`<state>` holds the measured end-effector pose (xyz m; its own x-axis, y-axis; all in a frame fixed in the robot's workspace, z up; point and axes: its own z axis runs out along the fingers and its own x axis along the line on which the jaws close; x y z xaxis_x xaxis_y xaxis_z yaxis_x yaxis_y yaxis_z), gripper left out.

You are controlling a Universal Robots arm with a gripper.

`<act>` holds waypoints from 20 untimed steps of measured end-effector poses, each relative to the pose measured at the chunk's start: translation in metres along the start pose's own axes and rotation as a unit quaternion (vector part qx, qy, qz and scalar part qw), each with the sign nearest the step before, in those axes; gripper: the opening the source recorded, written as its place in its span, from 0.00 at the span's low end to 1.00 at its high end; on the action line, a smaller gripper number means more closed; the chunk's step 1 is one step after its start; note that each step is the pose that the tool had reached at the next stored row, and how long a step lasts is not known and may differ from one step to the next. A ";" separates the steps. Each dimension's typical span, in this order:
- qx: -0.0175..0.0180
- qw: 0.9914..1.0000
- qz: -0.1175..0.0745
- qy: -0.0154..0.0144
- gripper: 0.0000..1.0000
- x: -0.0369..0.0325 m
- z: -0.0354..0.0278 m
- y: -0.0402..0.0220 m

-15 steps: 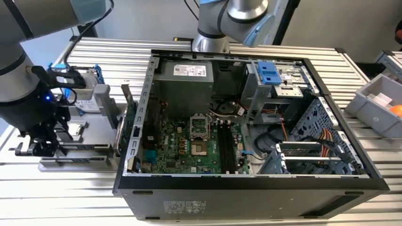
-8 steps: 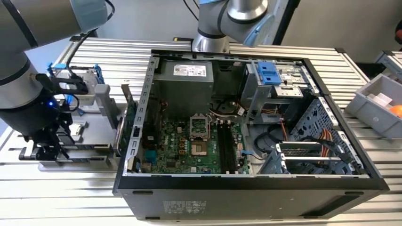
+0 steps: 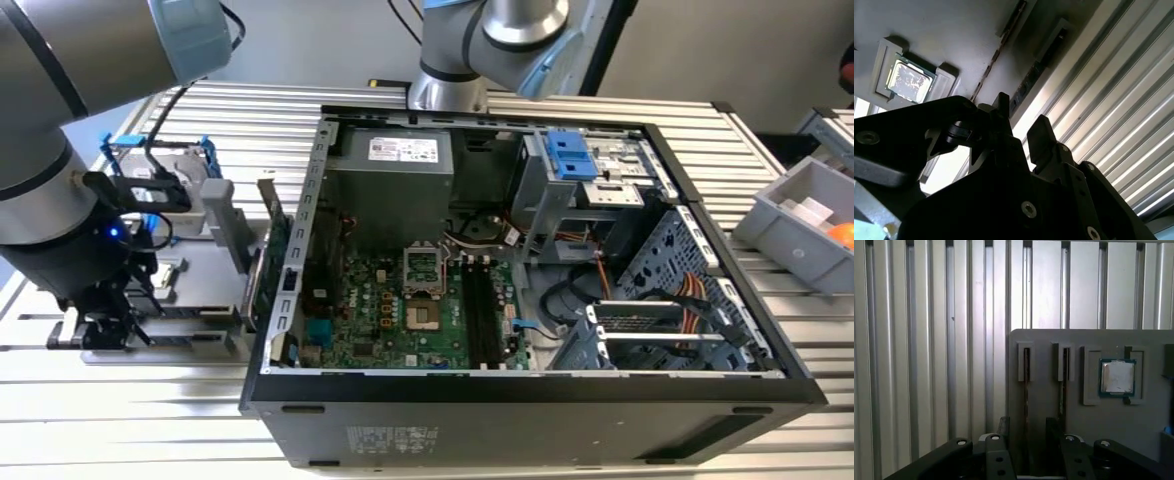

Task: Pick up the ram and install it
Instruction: 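Pick up the ram and move it above insertion slot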

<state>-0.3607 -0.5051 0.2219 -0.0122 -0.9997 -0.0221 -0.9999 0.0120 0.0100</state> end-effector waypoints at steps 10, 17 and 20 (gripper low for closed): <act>0.000 1.000 0.000 0.000 1.00 0.0004 0.0168 -0.0030; 0.000 1.000 0.000 0.000 1.00 0.0003 0.0251 -0.0045; 0.000 1.000 0.000 0.000 1.00 0.0004 0.0275 -0.0047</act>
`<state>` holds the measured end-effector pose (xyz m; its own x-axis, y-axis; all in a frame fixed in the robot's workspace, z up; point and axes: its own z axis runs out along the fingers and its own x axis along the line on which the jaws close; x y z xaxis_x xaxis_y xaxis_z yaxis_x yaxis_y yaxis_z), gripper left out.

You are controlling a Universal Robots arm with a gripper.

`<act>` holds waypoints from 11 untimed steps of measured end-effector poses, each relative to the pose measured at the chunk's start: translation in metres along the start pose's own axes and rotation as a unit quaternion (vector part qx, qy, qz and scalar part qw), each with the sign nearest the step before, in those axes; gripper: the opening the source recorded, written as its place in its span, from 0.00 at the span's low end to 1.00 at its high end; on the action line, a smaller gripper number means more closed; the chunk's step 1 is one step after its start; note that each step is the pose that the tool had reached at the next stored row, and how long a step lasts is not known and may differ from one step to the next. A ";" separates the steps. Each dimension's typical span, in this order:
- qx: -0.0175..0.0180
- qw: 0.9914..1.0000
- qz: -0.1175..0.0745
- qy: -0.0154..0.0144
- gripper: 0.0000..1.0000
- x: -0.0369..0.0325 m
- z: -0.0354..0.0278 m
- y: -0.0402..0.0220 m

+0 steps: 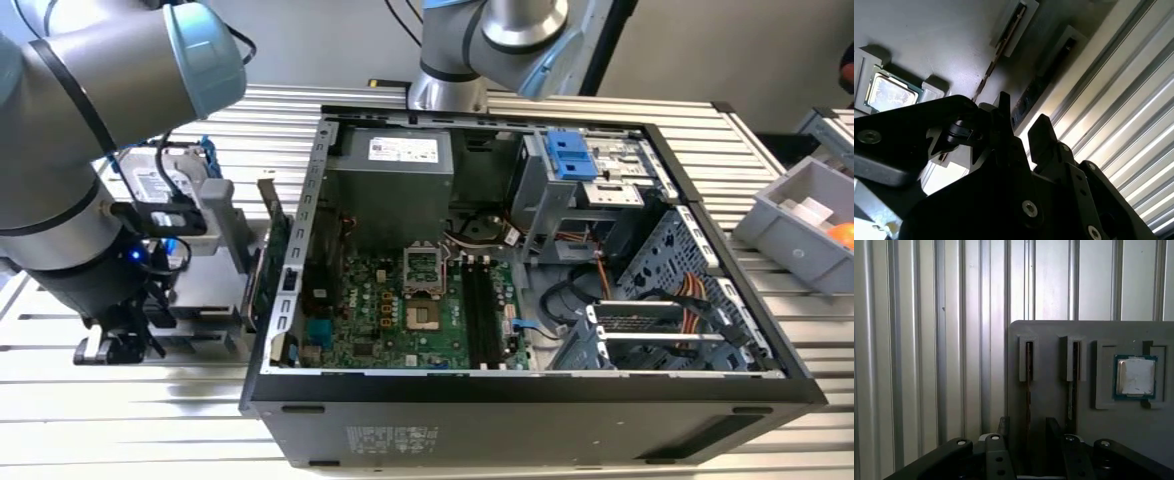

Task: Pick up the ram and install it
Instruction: 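Pick up the ram and move it above insertion slot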

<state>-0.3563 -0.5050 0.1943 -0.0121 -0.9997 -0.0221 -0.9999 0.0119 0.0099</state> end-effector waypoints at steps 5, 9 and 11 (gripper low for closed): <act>0.000 1.000 0.000 0.000 1.00 0.0001 0.0038 -0.0002; 0.001 1.000 0.000 0.000 1.00 0.0001 0.0047 -0.0003; 0.001 1.000 0.000 0.000 1.00 0.0001 0.0048 -0.0003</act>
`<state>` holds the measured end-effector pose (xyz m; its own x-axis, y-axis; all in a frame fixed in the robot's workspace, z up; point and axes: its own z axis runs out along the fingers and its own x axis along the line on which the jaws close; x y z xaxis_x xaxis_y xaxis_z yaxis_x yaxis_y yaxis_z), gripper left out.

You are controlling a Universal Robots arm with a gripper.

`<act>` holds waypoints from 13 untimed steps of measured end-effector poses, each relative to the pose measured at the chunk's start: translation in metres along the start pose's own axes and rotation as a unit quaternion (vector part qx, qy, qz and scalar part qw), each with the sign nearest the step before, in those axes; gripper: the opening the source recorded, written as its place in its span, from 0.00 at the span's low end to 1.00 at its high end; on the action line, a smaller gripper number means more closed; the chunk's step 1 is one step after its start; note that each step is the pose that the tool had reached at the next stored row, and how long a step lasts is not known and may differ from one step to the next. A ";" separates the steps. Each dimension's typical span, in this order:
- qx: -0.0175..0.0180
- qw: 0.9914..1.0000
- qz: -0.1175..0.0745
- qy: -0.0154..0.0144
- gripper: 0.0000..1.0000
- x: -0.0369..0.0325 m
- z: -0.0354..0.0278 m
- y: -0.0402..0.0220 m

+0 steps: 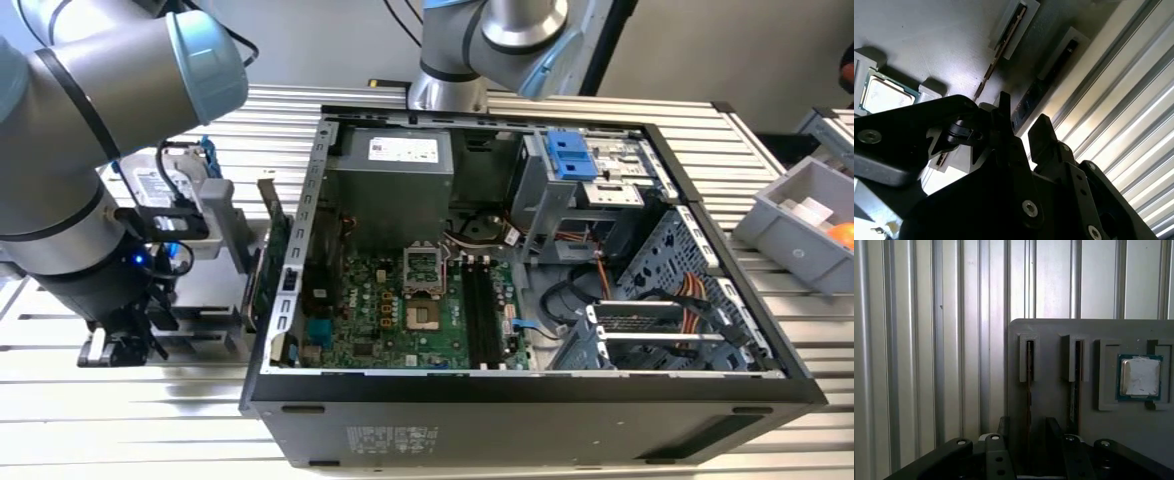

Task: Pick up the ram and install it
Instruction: 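Pick up the ram and move it above insertion slot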

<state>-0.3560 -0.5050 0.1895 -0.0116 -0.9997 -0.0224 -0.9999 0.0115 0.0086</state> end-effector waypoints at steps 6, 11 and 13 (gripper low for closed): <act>0.000 1.000 0.000 0.000 0.00 0.0000 0.0001 0.0000; 0.000 1.000 -0.001 0.000 0.00 0.0000 0.0001 0.0000; 0.000 1.000 -0.001 0.000 0.00 0.0000 0.0000 0.0000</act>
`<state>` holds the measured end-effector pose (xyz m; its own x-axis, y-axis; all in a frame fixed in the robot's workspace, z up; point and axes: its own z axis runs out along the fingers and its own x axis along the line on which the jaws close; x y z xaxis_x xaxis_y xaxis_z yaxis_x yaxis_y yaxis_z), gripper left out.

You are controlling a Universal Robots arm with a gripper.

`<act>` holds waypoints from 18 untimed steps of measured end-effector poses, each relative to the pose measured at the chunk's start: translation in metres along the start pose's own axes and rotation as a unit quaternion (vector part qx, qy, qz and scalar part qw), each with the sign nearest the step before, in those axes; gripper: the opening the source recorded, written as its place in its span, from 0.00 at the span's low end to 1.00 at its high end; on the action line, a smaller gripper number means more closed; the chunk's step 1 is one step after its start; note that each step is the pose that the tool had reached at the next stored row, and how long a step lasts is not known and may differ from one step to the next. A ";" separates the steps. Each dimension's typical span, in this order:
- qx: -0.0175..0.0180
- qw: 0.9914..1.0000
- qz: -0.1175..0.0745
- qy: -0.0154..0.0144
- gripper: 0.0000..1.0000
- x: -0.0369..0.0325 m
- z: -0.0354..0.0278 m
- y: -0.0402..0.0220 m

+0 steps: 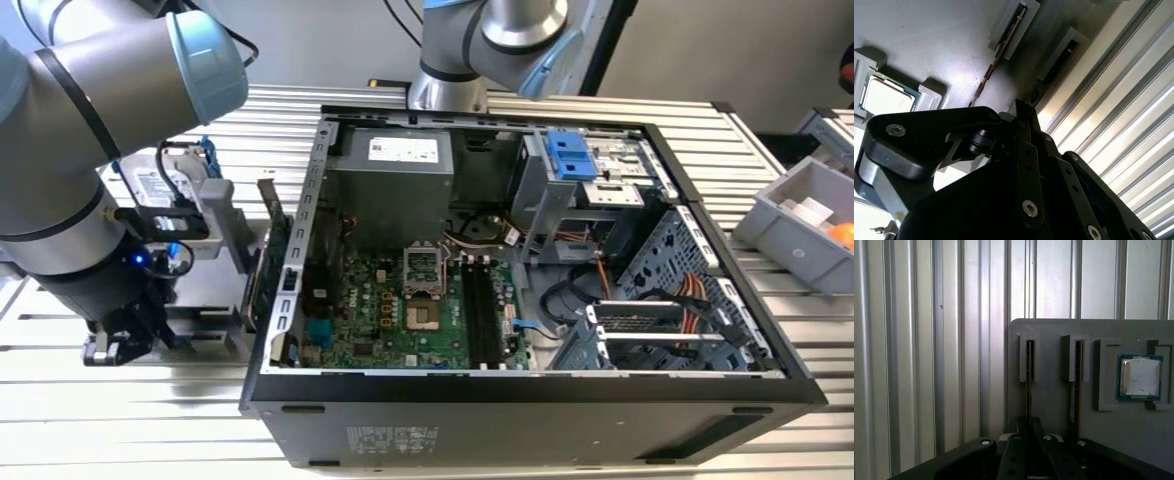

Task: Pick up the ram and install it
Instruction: 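Pick up the ram and move it above insertion slot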

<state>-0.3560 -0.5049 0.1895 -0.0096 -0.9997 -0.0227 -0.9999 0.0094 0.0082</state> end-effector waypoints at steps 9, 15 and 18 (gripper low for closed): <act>0.000 1.000 0.000 0.000 0.00 0.0000 0.0000 0.0000; 0.000 1.000 0.000 0.000 0.00 0.0000 -0.0006 0.0000; 0.000 1.000 0.000 0.000 0.00 0.0000 -0.0026 0.0001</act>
<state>-0.3561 -0.5050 0.1921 -0.0096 -0.9997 -0.0229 -0.9999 0.0094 0.0082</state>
